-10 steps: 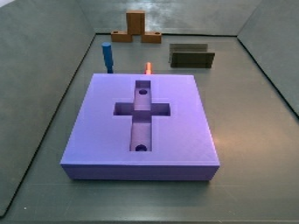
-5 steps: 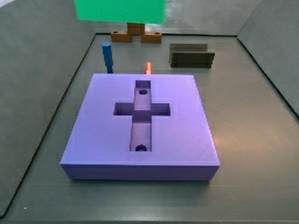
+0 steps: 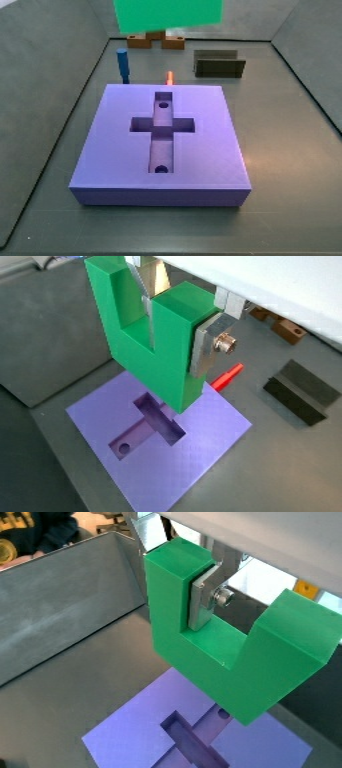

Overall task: Pick up the green object. Move up. Place the green object on the fixture. Regrasp the green object. Move to above the board. Insert the green object.
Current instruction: Insert the green object.

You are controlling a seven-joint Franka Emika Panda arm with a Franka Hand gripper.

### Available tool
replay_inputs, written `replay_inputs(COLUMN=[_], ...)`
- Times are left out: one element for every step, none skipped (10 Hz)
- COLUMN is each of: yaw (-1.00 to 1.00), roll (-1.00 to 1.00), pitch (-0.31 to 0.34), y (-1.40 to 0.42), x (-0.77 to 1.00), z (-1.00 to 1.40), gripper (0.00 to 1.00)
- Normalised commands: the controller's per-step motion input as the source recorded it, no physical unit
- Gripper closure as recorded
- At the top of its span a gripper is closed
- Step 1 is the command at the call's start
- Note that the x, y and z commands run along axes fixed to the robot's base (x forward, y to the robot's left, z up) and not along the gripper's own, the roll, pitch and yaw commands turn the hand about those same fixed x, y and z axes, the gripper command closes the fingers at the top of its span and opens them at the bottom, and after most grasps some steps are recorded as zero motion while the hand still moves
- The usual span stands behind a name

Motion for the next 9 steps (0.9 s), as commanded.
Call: replay_inputs(yaw=[-0.71,-0.81,-0.73,-0.63,-0.43,-0.41,-0.35,-0.31,-0.27], roll=[0.34,0.23,0.19,0.19,0.13,0.15,0.22,0.19,0.15], pitch=[0.054,0.117,0.170,0.139,0.114,0.101,0.087,0.090,0.086], y=[-0.07,0.00,0.00,0.00,0.00,0.00,0.00,0.00,0.00], x=[0.00,0.00,0.00,-0.03,0.00,-0.03,-0.08,-0.05,-0.05], z=[-0.41,-0.49,-0.50,-0.55,-0.66,-0.69,-0.59,-0.65,-0.56], gripper=[1.00,1.00,1.00,1.00,1.00,1.00,1.00,1.00,1.00])
